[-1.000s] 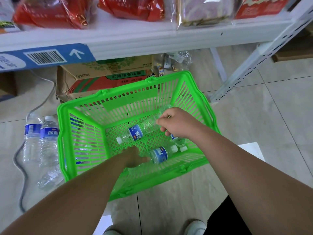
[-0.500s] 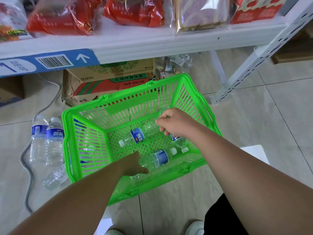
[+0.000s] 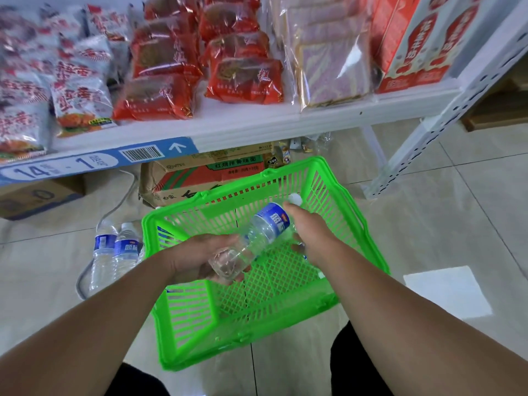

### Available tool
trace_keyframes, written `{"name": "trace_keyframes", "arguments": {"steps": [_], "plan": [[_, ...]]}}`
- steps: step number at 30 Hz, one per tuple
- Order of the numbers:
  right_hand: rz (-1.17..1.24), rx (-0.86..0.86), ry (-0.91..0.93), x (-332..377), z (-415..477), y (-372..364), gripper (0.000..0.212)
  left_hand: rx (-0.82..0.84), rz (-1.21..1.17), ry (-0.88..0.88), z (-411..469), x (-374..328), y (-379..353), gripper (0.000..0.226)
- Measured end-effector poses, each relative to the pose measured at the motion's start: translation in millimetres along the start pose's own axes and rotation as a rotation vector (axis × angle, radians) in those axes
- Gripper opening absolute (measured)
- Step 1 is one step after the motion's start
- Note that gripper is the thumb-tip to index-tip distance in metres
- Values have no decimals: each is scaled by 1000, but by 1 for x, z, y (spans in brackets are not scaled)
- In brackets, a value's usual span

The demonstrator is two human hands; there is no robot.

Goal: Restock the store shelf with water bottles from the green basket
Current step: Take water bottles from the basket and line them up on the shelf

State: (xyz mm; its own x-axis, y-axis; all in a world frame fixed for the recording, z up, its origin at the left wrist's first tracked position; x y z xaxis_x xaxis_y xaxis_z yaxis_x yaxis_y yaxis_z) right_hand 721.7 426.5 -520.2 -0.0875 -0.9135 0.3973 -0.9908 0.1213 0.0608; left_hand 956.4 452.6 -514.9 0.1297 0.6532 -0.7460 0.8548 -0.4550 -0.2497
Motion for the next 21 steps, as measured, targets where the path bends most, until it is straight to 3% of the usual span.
{"name": "trace_keyframes", "arguments": {"steps": [2,5,7,11,16,21], "plan": [[202,280,-11,3,-11,-3,36,4,-32,-54,-6,-7,-6,79],[291,377,93,12,-24,1,28,-31,4,-128,-15,-13,-17,91],[246,378,171,17,-37,2,33,-56,108,-167,-19,-17,-25,95],[68,309,338,24,-59,10,40,-99,445,-255,-25,-37,-49,61],[-114,222,499,61,-111,16,53,-216,530,-380,-39,-88,-70,33],[-150,118,586,101,-197,21,74,-228,530,-447,-87,-156,-95,27]]}}
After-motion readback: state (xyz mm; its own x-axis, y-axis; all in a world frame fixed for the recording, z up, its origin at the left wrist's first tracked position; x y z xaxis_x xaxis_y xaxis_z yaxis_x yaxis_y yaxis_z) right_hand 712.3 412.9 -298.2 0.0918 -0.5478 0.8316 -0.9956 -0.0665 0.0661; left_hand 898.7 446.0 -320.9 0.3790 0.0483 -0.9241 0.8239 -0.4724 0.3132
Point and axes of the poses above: each hand's wrist, its own z-axis towards the middle knuckle, its own y-axis out of the back of the hand, x = y × z, the point moved 1 cm from there along z, towards the middle knuckle, and after that the axes turned 11 degrees about -y, right-handed, at the moved point
